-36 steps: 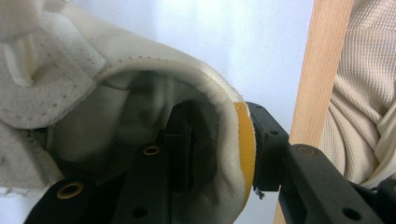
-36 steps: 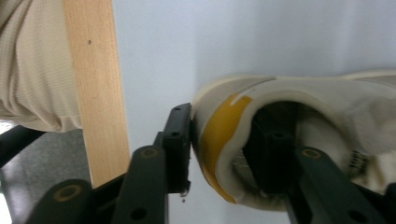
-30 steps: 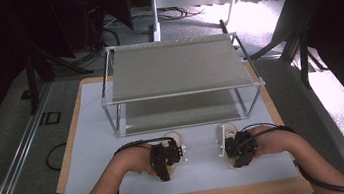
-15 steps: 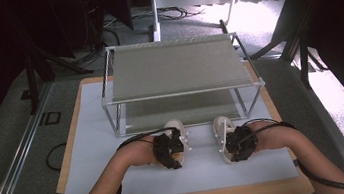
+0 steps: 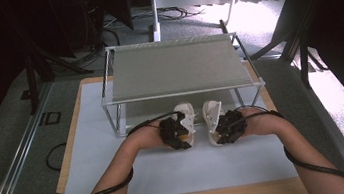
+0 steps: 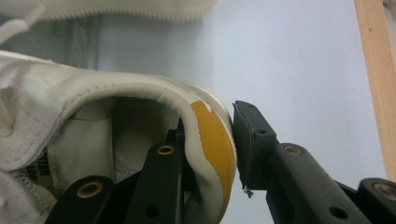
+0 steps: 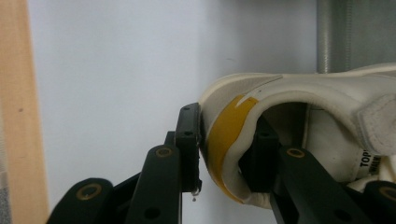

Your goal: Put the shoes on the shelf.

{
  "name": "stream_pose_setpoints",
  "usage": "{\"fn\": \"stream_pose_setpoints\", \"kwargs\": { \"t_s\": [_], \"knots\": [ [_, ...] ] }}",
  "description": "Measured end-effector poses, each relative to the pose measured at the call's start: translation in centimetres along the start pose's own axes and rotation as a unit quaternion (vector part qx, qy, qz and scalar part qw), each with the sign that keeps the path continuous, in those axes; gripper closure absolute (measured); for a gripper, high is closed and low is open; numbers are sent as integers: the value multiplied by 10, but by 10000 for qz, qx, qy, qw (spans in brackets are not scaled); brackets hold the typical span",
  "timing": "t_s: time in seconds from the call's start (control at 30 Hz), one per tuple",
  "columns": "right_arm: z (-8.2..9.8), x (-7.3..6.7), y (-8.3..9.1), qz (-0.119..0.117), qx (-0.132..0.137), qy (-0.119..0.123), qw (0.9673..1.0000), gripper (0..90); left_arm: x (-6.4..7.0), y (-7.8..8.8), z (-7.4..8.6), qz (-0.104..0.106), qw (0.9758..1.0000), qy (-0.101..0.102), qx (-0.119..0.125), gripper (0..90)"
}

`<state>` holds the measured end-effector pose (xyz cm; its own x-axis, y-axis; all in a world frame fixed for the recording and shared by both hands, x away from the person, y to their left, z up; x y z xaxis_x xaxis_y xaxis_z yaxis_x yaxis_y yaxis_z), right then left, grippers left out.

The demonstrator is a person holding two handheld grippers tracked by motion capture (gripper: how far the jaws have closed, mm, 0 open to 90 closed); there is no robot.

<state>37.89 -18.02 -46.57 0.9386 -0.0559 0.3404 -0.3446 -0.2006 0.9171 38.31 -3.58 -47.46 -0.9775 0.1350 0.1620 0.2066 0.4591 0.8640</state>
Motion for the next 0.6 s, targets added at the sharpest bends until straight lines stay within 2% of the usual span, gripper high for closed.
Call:
{"fn": "stream_pose_setpoints", "kwargs": {
  "t_s": [0.03, 0.07, 0.1, 0.13, 0.17, 0.2, 0.23, 0.3, 0.47, 0.57, 0.6],
  "knots": [
    [0, 3, -3, 35, -12, 12, 10000, 707, -6, 0, 0, 1, 9999, 116, 63, 730],
    [0, 10, -9, 100, -96, 10, 9999, 708, -15, 0, 0, -55, 9998, 195, 17, 730],
    [0, 10, -9, 100, -96, 10, 9999, 708, -15, 0, 0, -55, 9998, 195, 17, 731],
    [1, 17, -16, 160, -182, -29, 9997, 708, -19, -2, 1, -30, 9998, 215, -41, 730],
    [1, 17, -16, 160, -182, -29, 9997, 708, -22, -3, 0, -36, 9998, 198, -58, 730],
    [1, 23, -21, 194, -177, 0, 9997, 709, -29, -5, -1, -42, 9998, 157, -70, 730],
    [1, 23, -21, 194, -177, 0, 9997, 709, -29, -5, -1, -42, 9998, 157, -70, 729],
    [-1, 32, -26, 215, -39, -80, 9997, 709, -37, -8, -7, -67, 9999, 131, 11, 730],
    [-2, 39, -32, 223, 184, -53, 9996, 707, -48, -12, -14, -29, 9998, 152, 83, 729],
    [-2, 40, -37, 220, 212, -70, 9995, 705, -50, -17, -19, 64, 9997, 196, 145, 728],
    [-3, 39, -37, 239, 245, -83, 9994, 700, -51, -18, -19, 74, 9998, 190, 88, 727]
  ]
}}
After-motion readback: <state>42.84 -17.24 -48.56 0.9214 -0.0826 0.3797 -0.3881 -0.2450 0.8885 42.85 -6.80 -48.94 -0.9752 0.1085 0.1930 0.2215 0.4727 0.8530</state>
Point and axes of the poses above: each handheld gripper's, and its own axes: y roughly backward along the jaws, z roughly out of its underside, x roughly to its right, the point moved 8 cm from there along -y, roughly forward along the jaws, and after that the axes turned 14 degrees about z, right-handed, at the moved point
